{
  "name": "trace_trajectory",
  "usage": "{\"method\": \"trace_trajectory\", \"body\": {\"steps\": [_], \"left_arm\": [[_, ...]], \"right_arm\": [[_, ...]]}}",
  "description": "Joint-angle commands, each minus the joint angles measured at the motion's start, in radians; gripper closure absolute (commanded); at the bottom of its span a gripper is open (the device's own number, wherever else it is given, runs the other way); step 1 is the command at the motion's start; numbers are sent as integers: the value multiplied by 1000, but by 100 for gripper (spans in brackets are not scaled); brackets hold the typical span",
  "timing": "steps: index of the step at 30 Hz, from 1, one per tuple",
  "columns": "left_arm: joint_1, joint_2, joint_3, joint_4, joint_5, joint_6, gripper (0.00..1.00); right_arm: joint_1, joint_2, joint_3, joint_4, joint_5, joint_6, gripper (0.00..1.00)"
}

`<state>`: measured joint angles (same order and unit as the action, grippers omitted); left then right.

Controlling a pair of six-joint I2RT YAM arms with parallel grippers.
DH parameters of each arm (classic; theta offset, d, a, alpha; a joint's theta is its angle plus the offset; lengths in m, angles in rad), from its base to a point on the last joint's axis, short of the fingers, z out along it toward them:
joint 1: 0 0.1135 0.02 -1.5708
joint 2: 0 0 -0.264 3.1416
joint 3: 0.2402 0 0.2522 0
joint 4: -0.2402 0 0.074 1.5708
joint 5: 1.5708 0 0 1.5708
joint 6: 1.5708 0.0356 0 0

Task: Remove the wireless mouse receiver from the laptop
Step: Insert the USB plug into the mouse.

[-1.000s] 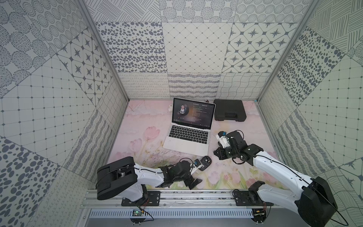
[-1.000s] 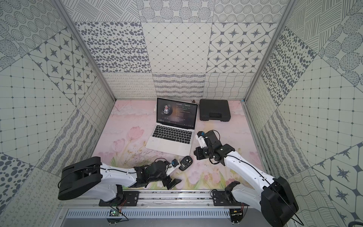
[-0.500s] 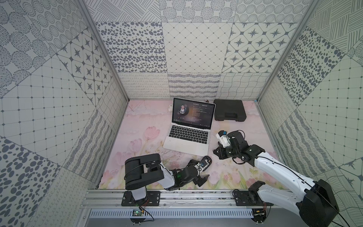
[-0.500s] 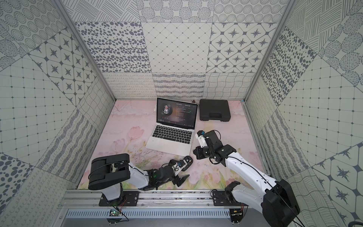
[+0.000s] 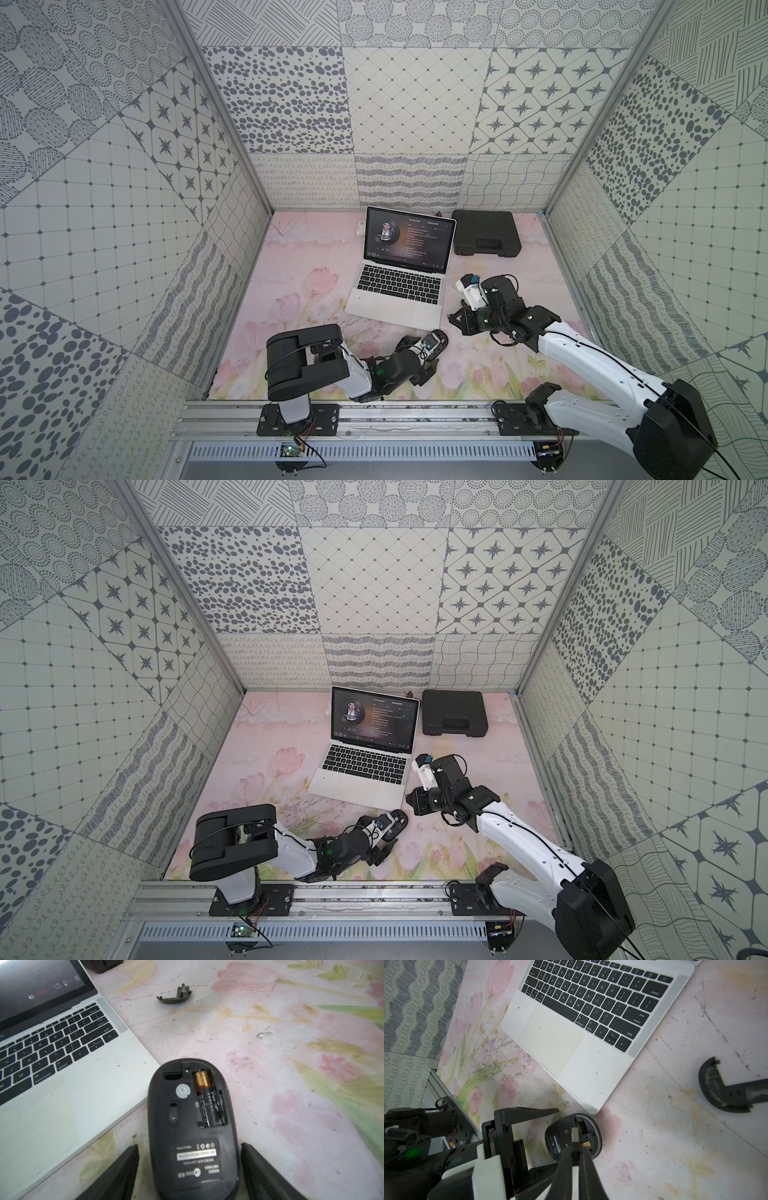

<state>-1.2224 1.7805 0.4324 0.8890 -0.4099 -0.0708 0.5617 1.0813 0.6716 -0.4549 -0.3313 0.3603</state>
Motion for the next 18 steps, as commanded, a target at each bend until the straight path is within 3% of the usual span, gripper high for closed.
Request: {"method": "trace_trajectory", "body": {"steps": [1, 9, 18], "left_arm": [[23, 1, 4, -3, 42, 64, 29], [74, -58, 6, -62, 175, 77, 53], [80, -175, 52, -263, 266, 129, 67]], "right_arm": [[7, -3, 17, 19, 3, 20, 100], [16, 10, 37, -63, 33, 16, 100], [68, 69, 94, -139, 66, 34, 100]]}}
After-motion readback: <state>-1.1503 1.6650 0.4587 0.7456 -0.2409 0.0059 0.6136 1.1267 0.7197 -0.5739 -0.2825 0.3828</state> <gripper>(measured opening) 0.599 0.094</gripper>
